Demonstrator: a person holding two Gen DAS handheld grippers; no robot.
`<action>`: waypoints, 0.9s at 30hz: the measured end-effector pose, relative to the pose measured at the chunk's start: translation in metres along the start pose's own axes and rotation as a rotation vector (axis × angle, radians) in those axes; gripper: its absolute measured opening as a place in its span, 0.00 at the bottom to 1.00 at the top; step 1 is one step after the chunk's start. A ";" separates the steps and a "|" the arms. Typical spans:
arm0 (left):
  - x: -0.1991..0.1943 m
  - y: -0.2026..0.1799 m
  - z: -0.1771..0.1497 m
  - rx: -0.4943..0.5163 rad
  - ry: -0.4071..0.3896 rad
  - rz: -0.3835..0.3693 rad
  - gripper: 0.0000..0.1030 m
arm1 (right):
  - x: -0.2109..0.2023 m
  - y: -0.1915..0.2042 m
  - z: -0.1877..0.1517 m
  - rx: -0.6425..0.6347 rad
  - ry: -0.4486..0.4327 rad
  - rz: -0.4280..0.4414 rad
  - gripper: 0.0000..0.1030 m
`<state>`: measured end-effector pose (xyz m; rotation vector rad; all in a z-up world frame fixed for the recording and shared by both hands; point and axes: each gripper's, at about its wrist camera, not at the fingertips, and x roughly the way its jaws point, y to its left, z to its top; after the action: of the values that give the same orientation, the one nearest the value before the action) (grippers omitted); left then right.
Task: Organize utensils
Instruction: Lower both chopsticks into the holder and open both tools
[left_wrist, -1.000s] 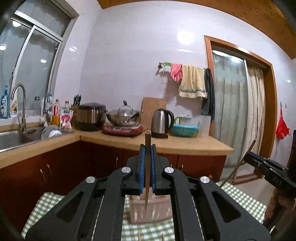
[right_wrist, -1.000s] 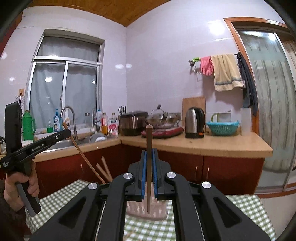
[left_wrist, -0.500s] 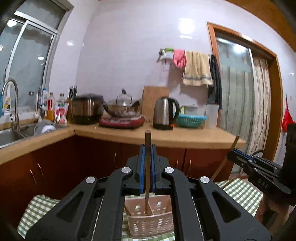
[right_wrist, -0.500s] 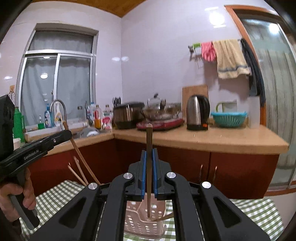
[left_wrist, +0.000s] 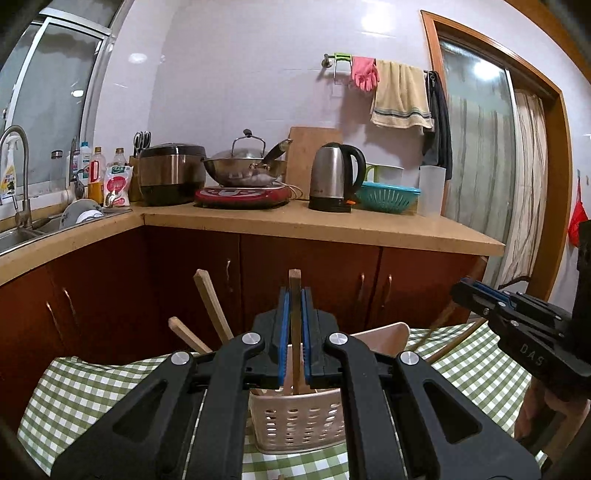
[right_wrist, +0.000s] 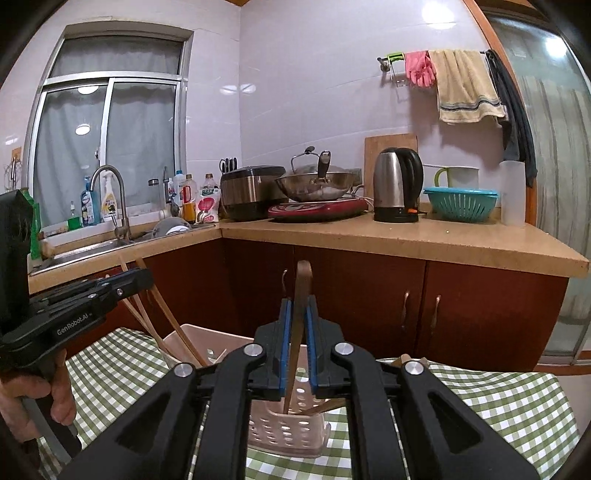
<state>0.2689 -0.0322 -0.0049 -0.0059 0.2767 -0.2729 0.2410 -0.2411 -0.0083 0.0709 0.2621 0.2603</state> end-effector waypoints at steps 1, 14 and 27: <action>-0.001 0.000 0.000 0.000 0.003 -0.001 0.09 | 0.000 0.000 0.001 -0.002 -0.004 -0.004 0.24; -0.048 -0.001 0.003 -0.017 -0.039 -0.002 0.50 | -0.050 0.005 0.006 -0.009 -0.048 -0.034 0.40; -0.117 -0.007 -0.049 -0.038 0.010 0.046 0.53 | -0.113 0.007 -0.043 0.000 0.001 -0.092 0.40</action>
<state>0.1451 -0.0062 -0.0205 -0.0356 0.2913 -0.2216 0.1226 -0.2623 -0.0212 0.0587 0.2653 0.1688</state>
